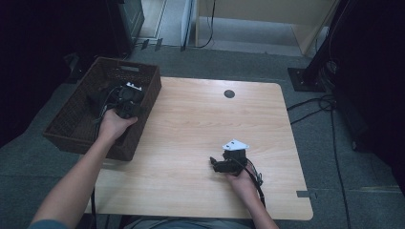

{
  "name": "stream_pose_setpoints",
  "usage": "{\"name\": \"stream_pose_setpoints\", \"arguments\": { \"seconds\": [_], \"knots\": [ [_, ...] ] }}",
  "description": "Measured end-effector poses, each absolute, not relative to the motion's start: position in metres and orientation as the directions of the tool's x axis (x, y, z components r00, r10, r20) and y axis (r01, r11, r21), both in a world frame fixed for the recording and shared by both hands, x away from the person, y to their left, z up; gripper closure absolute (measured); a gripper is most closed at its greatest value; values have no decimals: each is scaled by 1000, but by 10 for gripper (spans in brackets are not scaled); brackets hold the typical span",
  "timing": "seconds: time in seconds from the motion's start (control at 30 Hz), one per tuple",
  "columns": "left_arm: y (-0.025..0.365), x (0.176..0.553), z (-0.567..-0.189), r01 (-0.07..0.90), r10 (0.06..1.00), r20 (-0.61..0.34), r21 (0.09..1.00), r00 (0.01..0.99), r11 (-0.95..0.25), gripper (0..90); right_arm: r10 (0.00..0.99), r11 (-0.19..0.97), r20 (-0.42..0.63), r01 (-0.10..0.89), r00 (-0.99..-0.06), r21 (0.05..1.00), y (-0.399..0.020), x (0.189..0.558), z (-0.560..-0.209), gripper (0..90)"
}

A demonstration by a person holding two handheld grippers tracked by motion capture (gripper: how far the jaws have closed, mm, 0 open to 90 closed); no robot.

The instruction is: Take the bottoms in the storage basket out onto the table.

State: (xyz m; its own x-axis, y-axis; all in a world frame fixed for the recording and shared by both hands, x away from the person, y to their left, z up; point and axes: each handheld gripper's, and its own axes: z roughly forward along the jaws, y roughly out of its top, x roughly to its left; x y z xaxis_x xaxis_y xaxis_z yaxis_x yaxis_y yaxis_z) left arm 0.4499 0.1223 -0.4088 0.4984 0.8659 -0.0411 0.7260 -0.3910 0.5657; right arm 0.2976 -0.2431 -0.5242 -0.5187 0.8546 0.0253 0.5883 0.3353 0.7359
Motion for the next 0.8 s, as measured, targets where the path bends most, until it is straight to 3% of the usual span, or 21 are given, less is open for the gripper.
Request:
{"name": "stream_pose_setpoints", "arguments": {
  "seconds": [0.17,0.37,0.47,0.57,0.8],
  "knots": [
    [109,429,-410,706,804,-129,573,580,-417,708,854,337,24,587,-520,736,-243,298,-524,127],
    [101,415,-412,673,761,-140,585,634,-453,709,854,337,24,588,-520,736,-243,298,-524,128],
    [107,416,-411,678,747,-187,596,638,-430,661,854,338,24,588,-520,735,-243,298,-524,128],
    [112,417,-401,664,753,-160,609,639,-434,581,854,336,24,588,-519,736,-243,298,-524,128],
    [140,419,-361,620,780,-101,673,617,-404,486,854,336,25,589,-519,735,-243,298,-524,128]
  ]
}}
